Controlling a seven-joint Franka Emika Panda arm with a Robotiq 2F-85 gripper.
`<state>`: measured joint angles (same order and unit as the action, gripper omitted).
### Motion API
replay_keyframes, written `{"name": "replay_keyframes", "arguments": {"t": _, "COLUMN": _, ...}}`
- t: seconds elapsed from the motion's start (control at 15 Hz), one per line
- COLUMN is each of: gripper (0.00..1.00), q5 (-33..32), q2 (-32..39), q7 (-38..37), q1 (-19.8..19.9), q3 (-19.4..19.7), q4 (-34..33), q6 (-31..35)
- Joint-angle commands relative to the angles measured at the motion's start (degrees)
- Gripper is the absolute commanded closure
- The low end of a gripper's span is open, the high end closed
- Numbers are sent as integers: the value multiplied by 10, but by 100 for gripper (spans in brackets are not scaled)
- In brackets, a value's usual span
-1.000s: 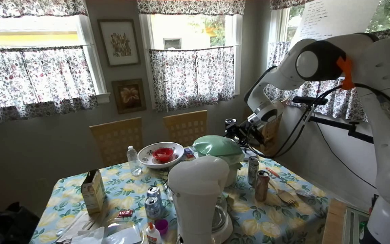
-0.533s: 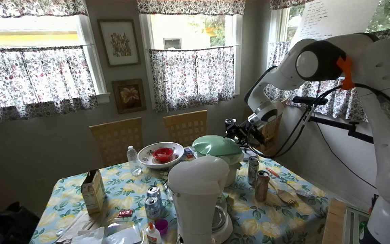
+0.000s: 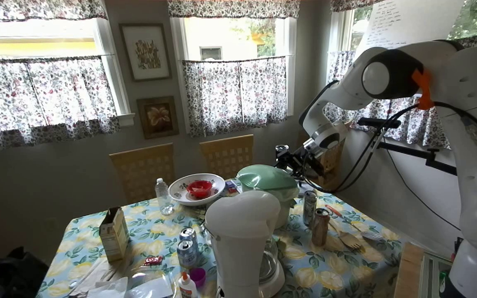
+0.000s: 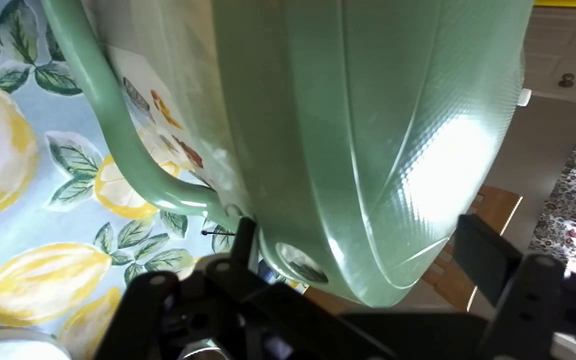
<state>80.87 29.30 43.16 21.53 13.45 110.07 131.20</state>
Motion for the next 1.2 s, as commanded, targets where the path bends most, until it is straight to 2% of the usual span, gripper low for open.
{"name": "replay_keyframes", "arguments": {"t": 0.0, "gripper": 0, "q5": 12, "q2": -5, "q7": -1, "q1": -3, "q3": 0, "q4": -1, "q6": 6}}
{"name": "replay_keyframes", "arguments": {"t": 0.13, "gripper": 2, "q5": 13, "q2": -5, "q7": -2, "q1": -3, "q3": -1, "q4": -2, "q6": 6}}
{"name": "replay_keyframes", "arguments": {"t": 0.2, "gripper": 19, "q5": 13, "q2": -6, "q7": -2, "q1": -3, "q3": -1, "q4": -2, "q6": 5}}
{"name": "replay_keyframes", "arguments": {"t": 0.27, "gripper": 24, "q5": 14, "q2": -7, "q7": -1, "q1": -2, "q3": -1, "q4": -2, "q6": 5}}
{"name": "replay_keyframes", "arguments": {"t": 0.47, "gripper": 28, "q5": 15, "q2": -9, "q7": 0, "q1": -2, "q3": -1, "q4": -1, "q6": 5}}
{"name": "replay_keyframes", "arguments": {"t": 0.6, "gripper": 21, "q5": 16, "q2": -12, "q7": 2, "q1": -2, "q3": 0, "q4": 0, "q6": 5}}
{"name": "replay_keyframes", "arguments": {"t": 0.87, "gripper": 17, "q5": 18, "q2": -21, "q7": 10, "q1": -2, "q3": 0, "q4": 3, "q6": 7}}
{"name": "replay_keyframes", "arguments": {"t": 1.13, "gripper": 17, "q5": 18, "q2": -30, "q7": 11, "q1": -2, "q3": 1, "q4": 4, "q6": 7}}
